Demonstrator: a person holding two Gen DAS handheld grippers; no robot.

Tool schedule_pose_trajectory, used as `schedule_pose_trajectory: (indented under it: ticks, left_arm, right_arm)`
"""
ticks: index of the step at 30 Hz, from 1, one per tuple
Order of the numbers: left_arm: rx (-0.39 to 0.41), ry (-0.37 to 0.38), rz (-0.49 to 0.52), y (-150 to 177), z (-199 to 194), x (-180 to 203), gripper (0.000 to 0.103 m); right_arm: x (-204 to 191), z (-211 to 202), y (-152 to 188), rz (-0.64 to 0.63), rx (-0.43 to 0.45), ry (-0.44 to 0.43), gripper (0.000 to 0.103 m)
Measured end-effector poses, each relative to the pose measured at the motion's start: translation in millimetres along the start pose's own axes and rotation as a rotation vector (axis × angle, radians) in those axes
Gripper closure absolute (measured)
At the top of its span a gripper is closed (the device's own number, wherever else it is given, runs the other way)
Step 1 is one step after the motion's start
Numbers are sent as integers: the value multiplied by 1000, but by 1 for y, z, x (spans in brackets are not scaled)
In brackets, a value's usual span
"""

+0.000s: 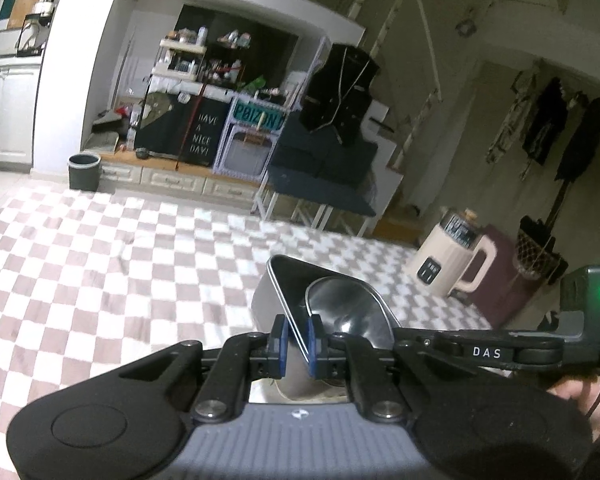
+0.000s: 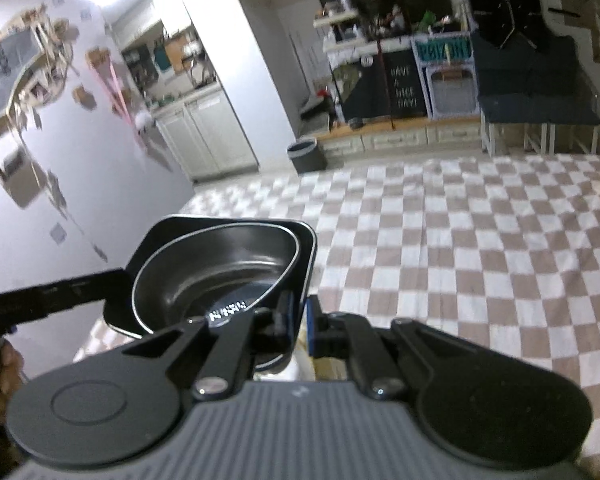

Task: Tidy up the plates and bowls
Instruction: 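Lift the tray stack with both tools and carry it to the cream bowl, then lower the tray stack into the cream two-handled bowl with both tools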

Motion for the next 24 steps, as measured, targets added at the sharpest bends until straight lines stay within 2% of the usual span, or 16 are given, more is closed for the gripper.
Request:
schedule_pose_trajectory:
  ticks: [5, 16, 24]
  left_arm:
    - [-76, -36, -12, 11, 10, -20, 92]
    - [-230, -88, -18, 38, 29, -49, 93]
    - [-296, -111, -8, 49, 42, -57, 93]
  right_arm:
    - [-11, 15, 9, -26, -69, 15, 94]
    - [-28, 33, 20, -67, -145, 11, 92]
    - [-35, 45, 27, -104, -192, 20, 90]
Point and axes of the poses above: each gripper's, at about its wrist camera, not at the fingertips, and z roughly the way its jaws point, x to its right, y to its underside, the point moved 3 cm from there along z, roughly the way its jaws point, and after that the axes turned 4 degrees about x, right-handed, at the moved point
